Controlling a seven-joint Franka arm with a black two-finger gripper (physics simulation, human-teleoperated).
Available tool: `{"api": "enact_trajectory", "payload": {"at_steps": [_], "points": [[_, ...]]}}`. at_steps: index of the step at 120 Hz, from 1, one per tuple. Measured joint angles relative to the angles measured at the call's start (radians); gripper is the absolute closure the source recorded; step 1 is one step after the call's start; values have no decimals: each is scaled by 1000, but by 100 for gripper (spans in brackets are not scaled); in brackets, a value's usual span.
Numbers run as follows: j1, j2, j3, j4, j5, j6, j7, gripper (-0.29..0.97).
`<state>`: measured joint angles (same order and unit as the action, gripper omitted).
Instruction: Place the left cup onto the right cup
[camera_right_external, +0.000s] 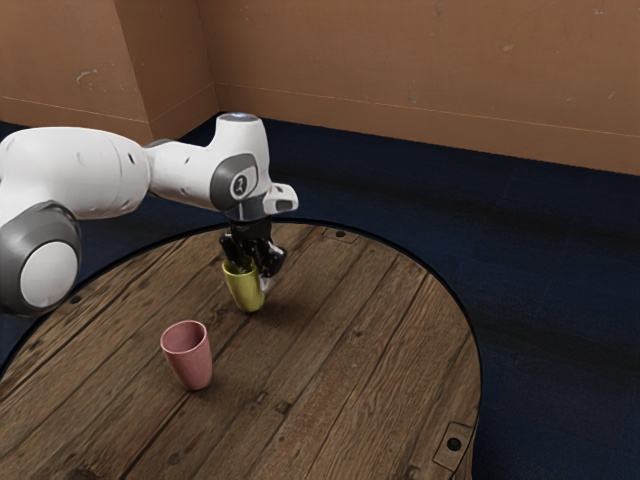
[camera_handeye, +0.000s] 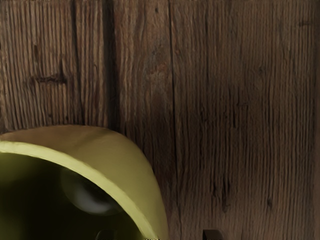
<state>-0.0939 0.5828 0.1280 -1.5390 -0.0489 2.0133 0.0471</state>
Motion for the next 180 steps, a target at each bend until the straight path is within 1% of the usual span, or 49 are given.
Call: {"api": "enact_trajectory", "payload": {"at_steps": [11,26,66,119,140,180], "points": [[0,-3,1,0,4,1,-2,67],[0,-4,1,0,10,2,-5,73],[-4,-10,3,0,18,-1,-13,76],[-42,-206,10,-7,70,-112,-27,78],[-59,-252,10,-21,77,-137,-34,78],[-58,-381,10,-220,78,-156,-59,78]]}}
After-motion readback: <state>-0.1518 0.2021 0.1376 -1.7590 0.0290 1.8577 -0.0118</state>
